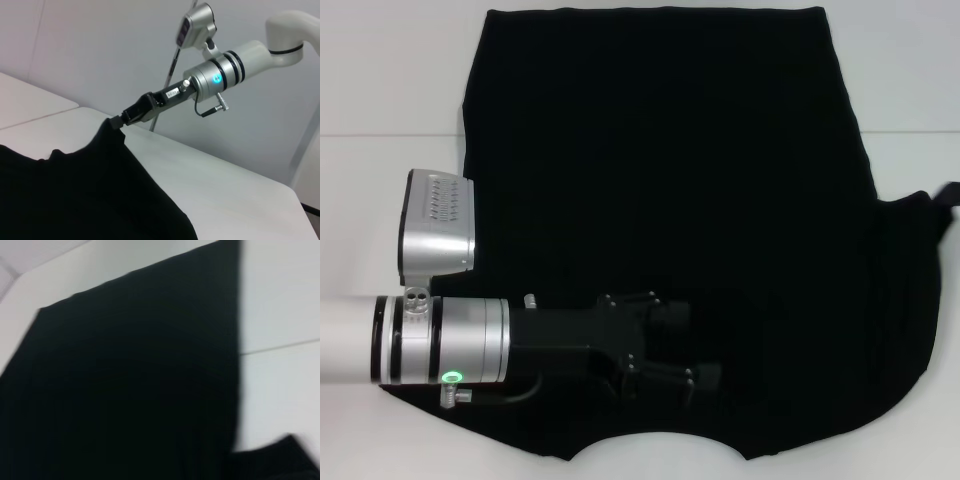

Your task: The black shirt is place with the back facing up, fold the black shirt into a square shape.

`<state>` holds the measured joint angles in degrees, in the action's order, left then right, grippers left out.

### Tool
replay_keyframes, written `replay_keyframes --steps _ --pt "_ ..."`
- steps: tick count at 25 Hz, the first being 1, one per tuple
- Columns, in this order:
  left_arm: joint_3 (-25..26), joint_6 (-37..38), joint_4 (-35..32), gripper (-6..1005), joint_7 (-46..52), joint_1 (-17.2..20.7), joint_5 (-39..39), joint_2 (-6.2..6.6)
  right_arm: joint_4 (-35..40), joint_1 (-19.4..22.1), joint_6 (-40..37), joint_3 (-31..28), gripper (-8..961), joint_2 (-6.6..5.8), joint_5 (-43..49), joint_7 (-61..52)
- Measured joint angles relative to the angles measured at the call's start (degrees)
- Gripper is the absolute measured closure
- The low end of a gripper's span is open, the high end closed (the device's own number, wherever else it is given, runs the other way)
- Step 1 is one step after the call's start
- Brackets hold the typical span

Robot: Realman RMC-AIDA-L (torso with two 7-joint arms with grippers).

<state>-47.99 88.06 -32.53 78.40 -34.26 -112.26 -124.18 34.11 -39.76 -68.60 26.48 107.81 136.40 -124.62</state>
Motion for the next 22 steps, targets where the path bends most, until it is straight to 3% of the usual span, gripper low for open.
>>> replay_keyframes --steps 2,3,4,5,9,15,19,22 --pt "0.4 0.0 0.0 48 0.0 0.0 0.0 0.0 0.0 -1.4 -1.5 1.2 949 0.83 0.0 0.4" --pt "0.6 0.0 0.1 48 0.0 0.1 0.0 0.01 0.0 -2.7 -2.9 3.4 949 1.9 0.0 0.5" --pt "0.7 0.0 0.1 48 0.0 0.1 0.0 0.01 0.0 -2.7 -2.9 3.4 946 1.9 0.0 0.5" --pt "0.7 0.0 0.1 48 0.0 0.1 0.0 0.03 0.1 -4.4 -3.5 6.3 943 3.03 0.1 0.4" --pt "1.2 0.0 0.1 48 0.0 0.1 0.0 0.11 0.1 -6.7 -3.7 11.3 932 4.44 0.4 -0.6" --pt "1.3 -0.2 0.0 49 0.0 0.1 0.1 0.26 1.4 -9.3 -4.9 20.0 914 5.62 0.9 -4.6" --pt "1.3 -1.4 -0.1 49 0.5 0.1 0.1 0.26 3.6 -9.2 -6.2 20.6 903 6.08 0.7 -5.8" --pt "1.3 -1.9 -0.1 49 0.9 0.0 -0.1 0.33 4.5 -8.6 -6.9 20.0 763 6.07 0.5 -6.0"
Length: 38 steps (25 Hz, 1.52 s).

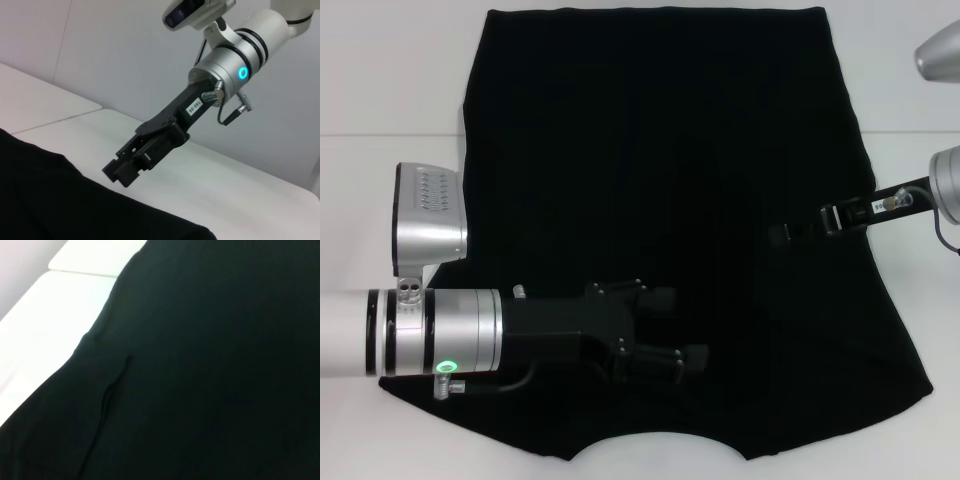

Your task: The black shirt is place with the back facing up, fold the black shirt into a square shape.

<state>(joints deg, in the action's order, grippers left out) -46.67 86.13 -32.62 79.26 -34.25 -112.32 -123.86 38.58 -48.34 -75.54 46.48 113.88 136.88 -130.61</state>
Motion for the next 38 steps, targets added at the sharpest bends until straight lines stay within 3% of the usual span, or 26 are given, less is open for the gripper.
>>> replay_keyframes --steps 2,5,10,16,17,18,25,29,34,38 --pt "0.2 -0.3 -0.1 49 0.2 0.1 -0.1 0.03 0.0 0.6 0.1 -0.6 669 -0.07 -0.5 0.4" --pt "1.4 -0.3 -0.6 49 2.5 0.4 -1.0 0.46 0.0 1.9 0.2 -1.3 421 -0.02 -2.7 2.4" --pt "4.8 0.3 -3.8 49 10.9 2.4 -5.0 2.03 -0.7 4.8 0.3 -1.4 204 0.85 -9.3 11.0" --pt "14.1 2.1 -10.4 49 17.8 7.6 -10.7 2.21 -1.6 8.7 -1.3 -1.3 85 3.13 -18.8 26.2" --pt "14.1 2.1 -10.4 49 17.8 7.6 -10.7 2.21 -2.2 8.9 -1.7 -1.3 88 3.29 -20.0 28.2" --pt "18.2 3.4 -12.6 49 19.6 8.8 -13.2 2.23 -2.9 9.1 -2.1 -1.3 91 3.37 -21.0 30.6" --pt "28.3 6.8 -16.8 58 22.0 11.1 -21.0 2.77 -6.5 9.3 -4.8 -1.2 110 4.01 -26.8 45.0" --pt "29.2 8.7 -18.2 63 21.5 11.9 -23.2 2.91 -6.1 8.6 -3.9 -0.3 116 4.21 -25.7 46.4" --pt "28.8 7.9 -18.1 69 20.9 11.7 -25.6 2.92 -6.0 6.2 -4.3 1.6 116 3.22 -21.9 43.6" --pt "28.3 6.3 -18.0 74 20.9 11.1 -27.4 2.76 -5.5 5.4 -4.4 1.7 116 3.28 -20.8 42.3"
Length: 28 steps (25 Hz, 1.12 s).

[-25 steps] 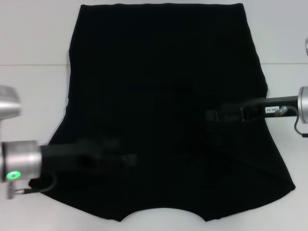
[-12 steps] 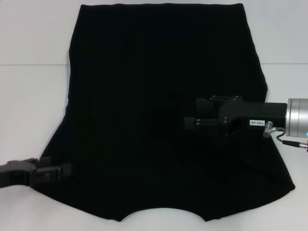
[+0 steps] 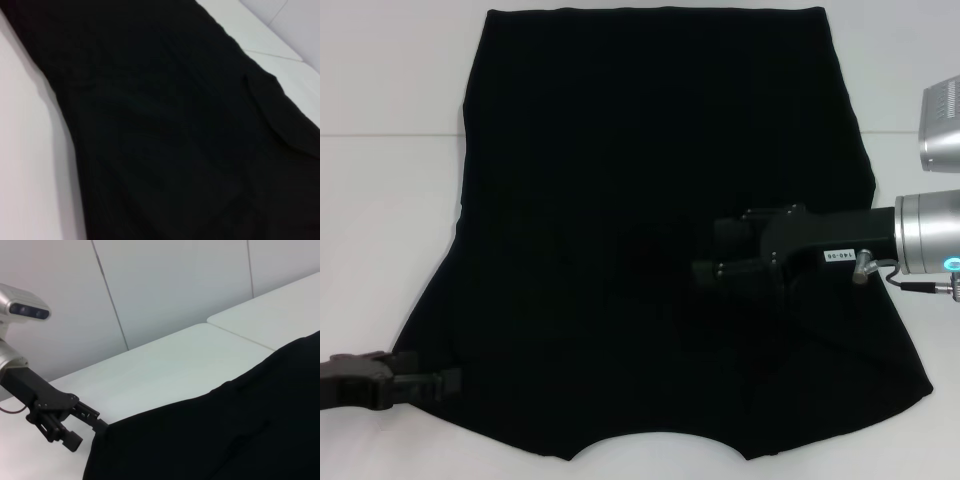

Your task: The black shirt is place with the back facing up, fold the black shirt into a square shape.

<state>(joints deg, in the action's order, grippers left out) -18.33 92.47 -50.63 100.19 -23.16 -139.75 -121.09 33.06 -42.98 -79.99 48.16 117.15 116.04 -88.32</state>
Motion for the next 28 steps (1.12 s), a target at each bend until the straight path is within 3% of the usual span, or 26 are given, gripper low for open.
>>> replay_keyframes --steps 14,28 --pt "1.5 -1.3 -4.0 92 -0.2 0.5 -1.6 0.34 1.0 0.0 0.2 -0.5 117 0.23 -0.3 -1.7" --pt "0.6 -3.0 -3.2 110 -0.6 0.0 -5.0 0.09 1.1 -0.2 0.4 -0.7 118 0.37 -0.5 -1.8"
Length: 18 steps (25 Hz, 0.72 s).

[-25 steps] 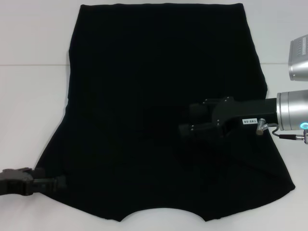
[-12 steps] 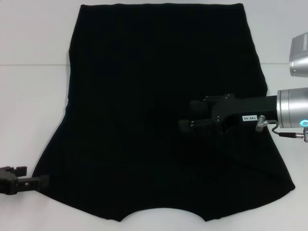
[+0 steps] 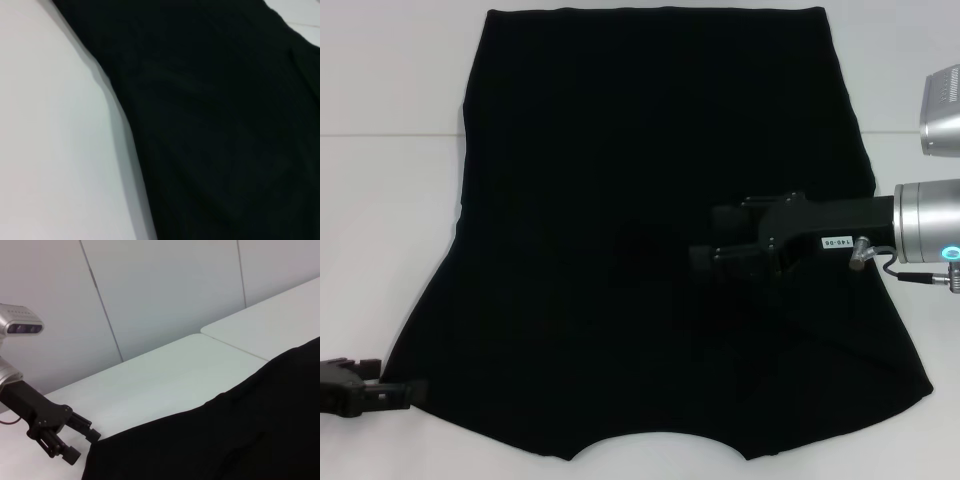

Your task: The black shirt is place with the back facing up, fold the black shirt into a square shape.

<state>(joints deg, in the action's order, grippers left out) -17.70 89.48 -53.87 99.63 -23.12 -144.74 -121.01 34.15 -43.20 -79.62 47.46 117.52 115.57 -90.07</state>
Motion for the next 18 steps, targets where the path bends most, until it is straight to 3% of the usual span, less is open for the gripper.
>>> replay_keyframes --steps 18 --pt "-3.6 0.3 2.1 133 -0.5 -3.5 0.3 -0.37 1.4 0.2 -0.7 0.0 116 -0.02 -0.1 -1.3"
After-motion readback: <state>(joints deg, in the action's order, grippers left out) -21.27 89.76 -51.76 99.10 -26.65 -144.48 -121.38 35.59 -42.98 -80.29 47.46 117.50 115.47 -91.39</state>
